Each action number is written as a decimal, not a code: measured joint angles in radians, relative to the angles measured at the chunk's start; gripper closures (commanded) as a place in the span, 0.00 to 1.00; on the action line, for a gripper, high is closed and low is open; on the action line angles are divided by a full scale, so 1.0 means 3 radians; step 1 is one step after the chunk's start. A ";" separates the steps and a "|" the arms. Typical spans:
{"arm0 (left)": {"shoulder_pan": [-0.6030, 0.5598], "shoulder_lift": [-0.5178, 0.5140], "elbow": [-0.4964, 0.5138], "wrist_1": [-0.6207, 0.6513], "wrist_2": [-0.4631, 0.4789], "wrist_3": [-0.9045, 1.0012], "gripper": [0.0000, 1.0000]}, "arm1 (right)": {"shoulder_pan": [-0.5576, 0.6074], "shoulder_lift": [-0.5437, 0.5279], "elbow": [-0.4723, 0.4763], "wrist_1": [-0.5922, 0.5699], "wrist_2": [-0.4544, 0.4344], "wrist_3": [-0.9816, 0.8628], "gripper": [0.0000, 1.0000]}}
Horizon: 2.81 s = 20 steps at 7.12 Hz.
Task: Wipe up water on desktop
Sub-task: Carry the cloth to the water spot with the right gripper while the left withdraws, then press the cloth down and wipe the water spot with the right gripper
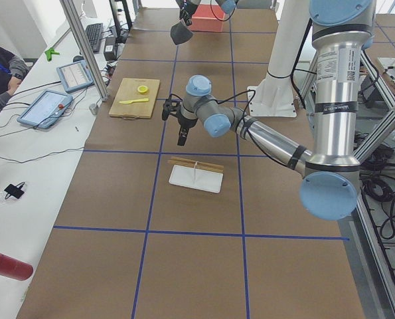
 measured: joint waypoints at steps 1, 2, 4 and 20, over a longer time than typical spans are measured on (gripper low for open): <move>-0.0287 0.0211 0.0092 0.0003 -0.0158 0.0553 0.02 | 0.0139 -0.0138 -0.0019 -0.0010 0.0101 -0.0162 1.00; -0.0659 0.0336 0.0304 0.0006 -0.0396 0.1135 0.01 | 0.0257 -0.0302 -0.0035 -0.0015 0.0166 -0.0323 1.00; -0.1341 0.0406 0.0761 0.0063 -0.0664 0.2141 0.01 | 0.0366 -0.0587 -0.0060 -0.0023 0.0201 -0.0483 1.00; -0.1608 0.0451 0.1112 0.0524 -0.0726 0.2653 0.01 | -0.0888 0.1328 -0.1361 -0.1397 -0.0283 0.0723 1.00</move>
